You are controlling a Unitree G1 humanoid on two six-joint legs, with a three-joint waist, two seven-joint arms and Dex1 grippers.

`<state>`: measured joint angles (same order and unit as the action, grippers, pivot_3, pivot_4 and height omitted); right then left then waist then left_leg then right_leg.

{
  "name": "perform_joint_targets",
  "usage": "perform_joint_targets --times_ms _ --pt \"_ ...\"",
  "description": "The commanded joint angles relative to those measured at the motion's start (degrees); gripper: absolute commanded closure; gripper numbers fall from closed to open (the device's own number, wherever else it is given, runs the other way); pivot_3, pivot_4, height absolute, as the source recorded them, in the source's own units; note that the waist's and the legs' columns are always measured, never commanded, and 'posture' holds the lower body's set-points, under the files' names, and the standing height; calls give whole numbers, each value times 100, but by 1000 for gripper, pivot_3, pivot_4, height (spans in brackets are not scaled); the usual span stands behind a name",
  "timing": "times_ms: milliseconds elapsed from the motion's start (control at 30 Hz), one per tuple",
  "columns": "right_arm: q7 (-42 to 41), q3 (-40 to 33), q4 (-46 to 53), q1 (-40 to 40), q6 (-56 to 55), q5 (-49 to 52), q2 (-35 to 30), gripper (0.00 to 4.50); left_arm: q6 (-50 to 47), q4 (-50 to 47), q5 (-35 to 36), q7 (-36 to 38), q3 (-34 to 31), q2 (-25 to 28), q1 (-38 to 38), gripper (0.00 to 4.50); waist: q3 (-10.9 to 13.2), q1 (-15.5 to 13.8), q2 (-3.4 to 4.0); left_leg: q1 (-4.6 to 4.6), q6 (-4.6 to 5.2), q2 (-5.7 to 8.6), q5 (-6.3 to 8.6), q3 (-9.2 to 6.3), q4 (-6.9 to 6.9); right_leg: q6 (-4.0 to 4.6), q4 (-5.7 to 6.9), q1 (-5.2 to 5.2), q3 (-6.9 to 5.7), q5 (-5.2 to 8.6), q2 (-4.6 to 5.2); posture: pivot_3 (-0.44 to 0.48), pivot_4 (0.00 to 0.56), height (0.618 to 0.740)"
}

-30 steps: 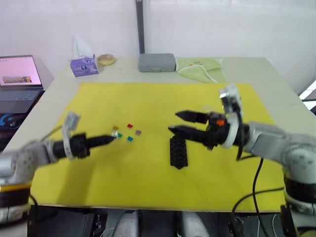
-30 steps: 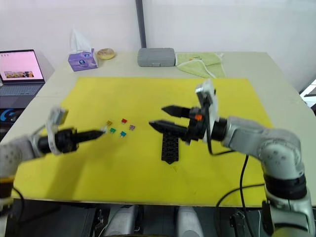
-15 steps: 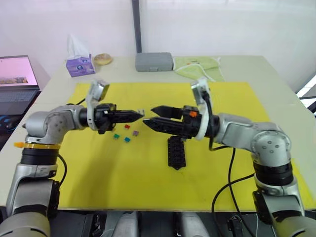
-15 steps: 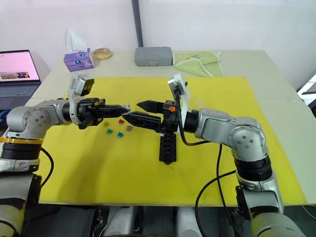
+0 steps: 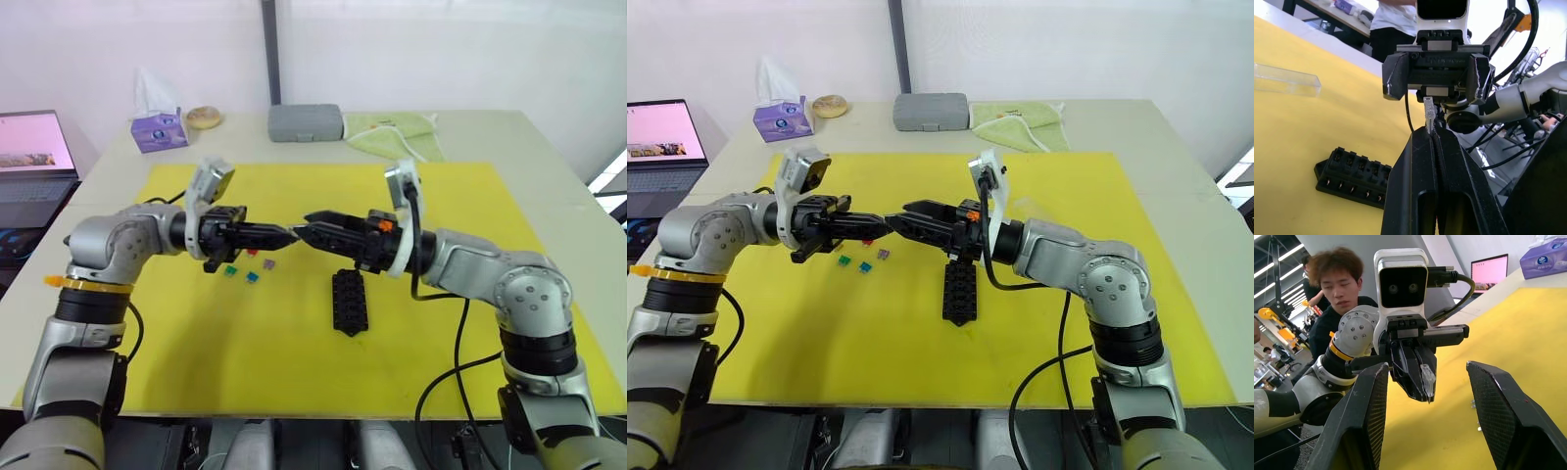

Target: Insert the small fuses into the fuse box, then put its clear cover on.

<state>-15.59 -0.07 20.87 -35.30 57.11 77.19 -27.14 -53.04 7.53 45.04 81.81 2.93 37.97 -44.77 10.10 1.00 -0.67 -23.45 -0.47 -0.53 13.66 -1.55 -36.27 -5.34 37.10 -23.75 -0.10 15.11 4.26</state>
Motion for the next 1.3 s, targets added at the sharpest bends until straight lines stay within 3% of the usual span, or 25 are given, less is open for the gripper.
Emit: perform_joint_targets --times_ms 33,100,200,300,333,767,900,1067,1167,1267,1300 --pt "-52 -97 123 -17 -41 -11 61 1832 119 -89 -40 97 -24 -9 -144 4500 0 0 0 0 0 0 0 0 0 0 0 0 0 0 0 0 150 740" --pt "-58 -82 124 -12 -38 -32 76 1832 130 -65 -58 103 -26 -23 -156 4500 0 0 0 0 0 0 0 0 0 0 0 0 0 0 0 0 150 740" --pt "-77 -53 126 4 -44 -106 100 2658 133 -36 -77 113 -38 -40 -183 4500 0 0 0 0 0 0 0 0 0 0 0 0 0 0 0 0 150 740" --pt "-82 -36 144 20 -46 -166 141 4168 159 -15 -94 98 -40 -63 -200 4500 0 3 0 0 0 0 0 0 0 0 0 0 0 0 0 0 150 740" --pt "-83 -34 150 26 -43 -180 157 4389 164 -9 -97 87 -44 -74 -208 4500 0 4 0 0 0 0 0 0 0 0 0 0 0 0 0 0 150 740" --pt "-68 -112 222 71 -32 -111 256 4389 221 115 -220 -6 -82 -103 -171 4500 0 0 0 0 0 0 0 -1 0 0 1 0 0 0 -1 0 150 740" --pt "-153 -146 236 85 -177 -229 309 4500 263 88 -249 34 -121 -5 -113 2688 0 3 0 0 0 0 0 -1 0 0 1 -1 0 0 -1 0 150 740" --pt "-493 -221 320 228 -571 -614 321 4500 171 10 -176 -8 -260 206 -3 2688 0 1 0 0 0 0 0 -1 0 0 1 -1 0 0 -1 0 150 740" --pt "-1171 -426 557 742 -1431 -1319 234 4500 141 -342 -133 -326 -463 261 275 2688 0 -9 0 0 0 0 0 -1 1 0 -1 0 0 0 -1 0 150 740" --pt "-2077 -502 746 1364 -1942 -1840 -173 4500 722 -1163 -307 -614 -605 202 987 2688 0 -20 0 0 0 0 0 1 3 -1 -6 1 1 0 1 0 150 740" --pt "-2523 -678 738 1623 -1896 -1563 -313 4500 660 -1494 -171 -709 -683 198 1284 2688 0 -22 0 0 0 0 0 1 3 -1 -8 2 2 0 3 0 150 740"
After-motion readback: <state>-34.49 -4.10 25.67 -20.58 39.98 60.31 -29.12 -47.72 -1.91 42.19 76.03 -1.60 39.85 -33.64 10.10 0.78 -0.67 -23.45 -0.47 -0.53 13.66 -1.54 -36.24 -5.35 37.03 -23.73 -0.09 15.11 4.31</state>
